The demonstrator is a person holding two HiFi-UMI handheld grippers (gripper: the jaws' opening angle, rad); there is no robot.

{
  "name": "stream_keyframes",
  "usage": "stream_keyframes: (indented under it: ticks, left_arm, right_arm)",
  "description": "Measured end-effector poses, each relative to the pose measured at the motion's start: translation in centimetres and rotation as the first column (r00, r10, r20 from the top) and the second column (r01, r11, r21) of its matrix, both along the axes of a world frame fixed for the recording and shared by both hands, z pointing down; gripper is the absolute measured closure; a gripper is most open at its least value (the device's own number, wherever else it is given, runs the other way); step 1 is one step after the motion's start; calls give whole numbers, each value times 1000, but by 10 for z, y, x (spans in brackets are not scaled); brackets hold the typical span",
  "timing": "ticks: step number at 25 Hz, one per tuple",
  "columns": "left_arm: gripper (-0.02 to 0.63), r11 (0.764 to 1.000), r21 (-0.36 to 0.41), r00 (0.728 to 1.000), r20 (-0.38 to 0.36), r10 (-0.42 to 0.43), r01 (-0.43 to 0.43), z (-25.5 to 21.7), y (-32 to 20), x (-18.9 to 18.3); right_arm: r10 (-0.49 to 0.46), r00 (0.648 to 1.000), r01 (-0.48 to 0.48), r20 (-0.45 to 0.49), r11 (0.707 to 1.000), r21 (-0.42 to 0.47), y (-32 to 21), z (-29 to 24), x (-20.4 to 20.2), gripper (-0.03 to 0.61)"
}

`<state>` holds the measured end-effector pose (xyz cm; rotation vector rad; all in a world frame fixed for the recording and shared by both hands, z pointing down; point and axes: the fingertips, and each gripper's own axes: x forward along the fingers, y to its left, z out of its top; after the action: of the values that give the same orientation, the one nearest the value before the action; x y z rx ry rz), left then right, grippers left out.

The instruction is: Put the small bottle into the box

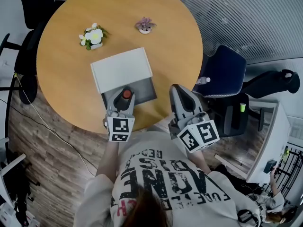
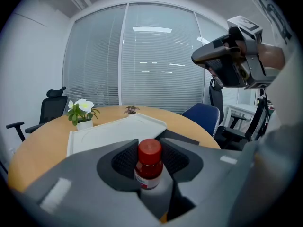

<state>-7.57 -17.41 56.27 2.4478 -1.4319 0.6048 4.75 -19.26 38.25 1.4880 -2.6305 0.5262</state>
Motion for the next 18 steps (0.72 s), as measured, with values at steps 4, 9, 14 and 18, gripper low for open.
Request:
stream_keyframes:
  ticks: [4, 9, 14, 18]
  left_arm:
    - [463, 1000, -20, 999, 50, 20, -19, 4, 7, 2]
    - [463, 1000, -27, 998, 52, 17, -16, 5, 7, 1]
    - [463, 1000, -27, 998, 54, 18, -16, 5, 7, 2]
    - [463, 1000, -26, 998, 56, 14, -13, 5, 6, 1]
  right_arm:
    - [-13, 1000, 13, 3, 1000, 2, 0, -1, -3, 563]
    - [-24, 1000, 24, 5, 1000, 4, 1, -2, -8, 563]
    - [-33, 999, 33, 9, 999, 7, 2, -3, -11, 563]
    - [-38, 999, 38, 12, 999, 10, 3, -3, -13, 563]
